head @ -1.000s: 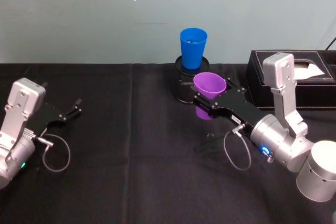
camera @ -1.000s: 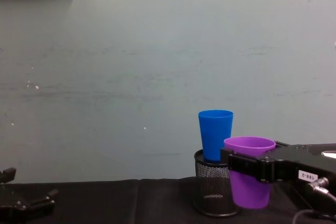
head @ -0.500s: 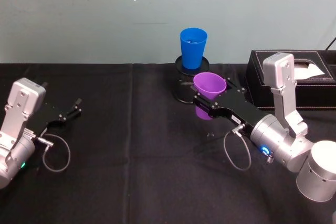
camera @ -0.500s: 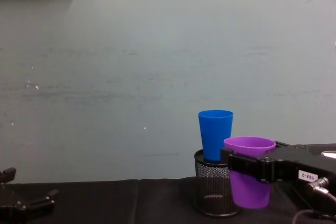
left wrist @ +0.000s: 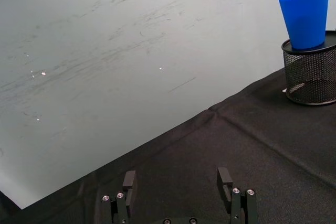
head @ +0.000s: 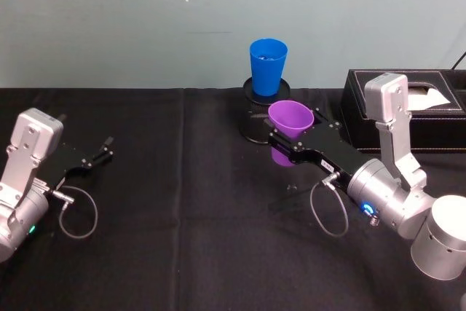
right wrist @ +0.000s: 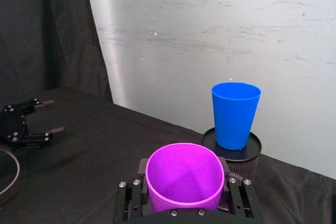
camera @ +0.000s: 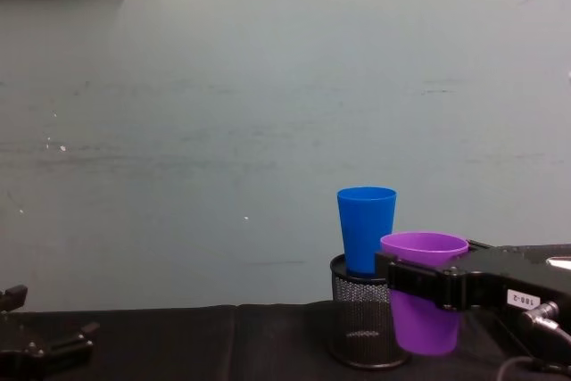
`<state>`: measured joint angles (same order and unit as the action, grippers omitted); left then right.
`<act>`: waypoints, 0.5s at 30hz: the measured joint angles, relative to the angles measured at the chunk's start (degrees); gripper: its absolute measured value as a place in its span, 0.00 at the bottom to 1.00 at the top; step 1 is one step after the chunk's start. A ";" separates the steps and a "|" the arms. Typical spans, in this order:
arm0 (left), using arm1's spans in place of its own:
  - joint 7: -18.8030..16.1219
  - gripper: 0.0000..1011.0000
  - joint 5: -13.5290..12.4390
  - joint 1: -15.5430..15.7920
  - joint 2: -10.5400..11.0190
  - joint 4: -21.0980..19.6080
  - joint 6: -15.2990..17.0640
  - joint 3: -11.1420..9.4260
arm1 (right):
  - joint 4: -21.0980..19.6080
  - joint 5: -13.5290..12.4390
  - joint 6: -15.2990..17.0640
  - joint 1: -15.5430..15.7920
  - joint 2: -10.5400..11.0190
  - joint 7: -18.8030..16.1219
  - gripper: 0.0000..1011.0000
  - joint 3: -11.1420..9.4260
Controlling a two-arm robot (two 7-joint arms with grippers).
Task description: Pick up one cup with a gripper and tap it against the other cup.
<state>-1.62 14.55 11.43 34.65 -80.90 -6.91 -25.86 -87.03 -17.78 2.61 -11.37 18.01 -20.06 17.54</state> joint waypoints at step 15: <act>0.00 0.99 0.00 0.00 0.00 0.00 0.00 0.00 | 0.00 0.00 0.00 0.00 0.00 0.00 0.74 0.00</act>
<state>-1.62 14.55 11.43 34.65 -80.90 -6.91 -25.86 -87.03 -17.79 2.61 -11.38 18.01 -20.06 17.54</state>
